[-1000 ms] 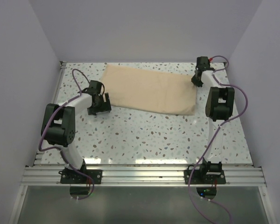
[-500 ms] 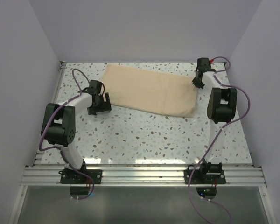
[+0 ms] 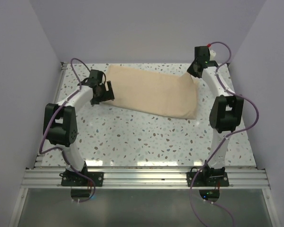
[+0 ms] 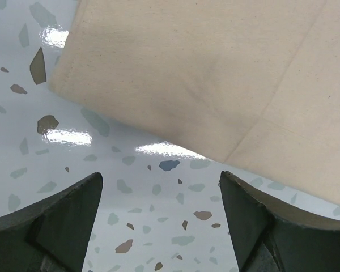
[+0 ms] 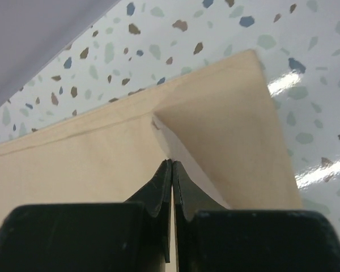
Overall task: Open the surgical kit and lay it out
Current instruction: Open the surgical kit at the center of the board.
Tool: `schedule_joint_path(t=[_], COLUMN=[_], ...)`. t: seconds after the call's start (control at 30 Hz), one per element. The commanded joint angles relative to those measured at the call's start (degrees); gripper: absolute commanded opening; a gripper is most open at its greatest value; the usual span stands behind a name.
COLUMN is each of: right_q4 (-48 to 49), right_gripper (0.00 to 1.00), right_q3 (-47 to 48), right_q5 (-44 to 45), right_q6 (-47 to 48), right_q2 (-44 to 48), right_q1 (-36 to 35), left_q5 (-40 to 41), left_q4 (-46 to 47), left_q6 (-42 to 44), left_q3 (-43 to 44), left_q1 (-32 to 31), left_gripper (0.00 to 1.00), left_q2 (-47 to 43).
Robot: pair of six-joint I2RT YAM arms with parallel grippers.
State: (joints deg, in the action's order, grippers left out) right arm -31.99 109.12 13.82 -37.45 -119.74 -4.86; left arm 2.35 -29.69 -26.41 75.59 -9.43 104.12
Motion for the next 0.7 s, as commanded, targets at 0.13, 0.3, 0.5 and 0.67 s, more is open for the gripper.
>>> schedule_joint_path(t=[0.13, 0.3, 0.5, 0.67], right_q4=[-1.23, -6.94, -18.79, -36.08], right_gripper=[0.00, 0.00, 0.00, 0.00], right_q3=[-9.08, -19.36, -41.93, -49.43], right_q5=[-9.31, -15.75, -19.27, -18.66], right_q6=[0.45, 0.63, 1.06, 1.77], right_q2=[9.96, 20.05, 46.85, 65.82], right_q1=[-7.69, -16.48, -21.77, -21.85], left_q5=[2.04, 3.71, 5.65, 5.82], left_q4=[-3.35, -7.13, -10.38, -9.77], left_q6=[-1.36, -1.80, -3.38, -6.89], left_q3=[6.40, 15.88, 26.35, 24.53], left_q1=[0.38, 0.47, 0.47, 0.47], left_gripper=[0.91, 0.93, 0.94, 0.94], left_q2=[-4.44, -4.71, -5.76, -9.62])
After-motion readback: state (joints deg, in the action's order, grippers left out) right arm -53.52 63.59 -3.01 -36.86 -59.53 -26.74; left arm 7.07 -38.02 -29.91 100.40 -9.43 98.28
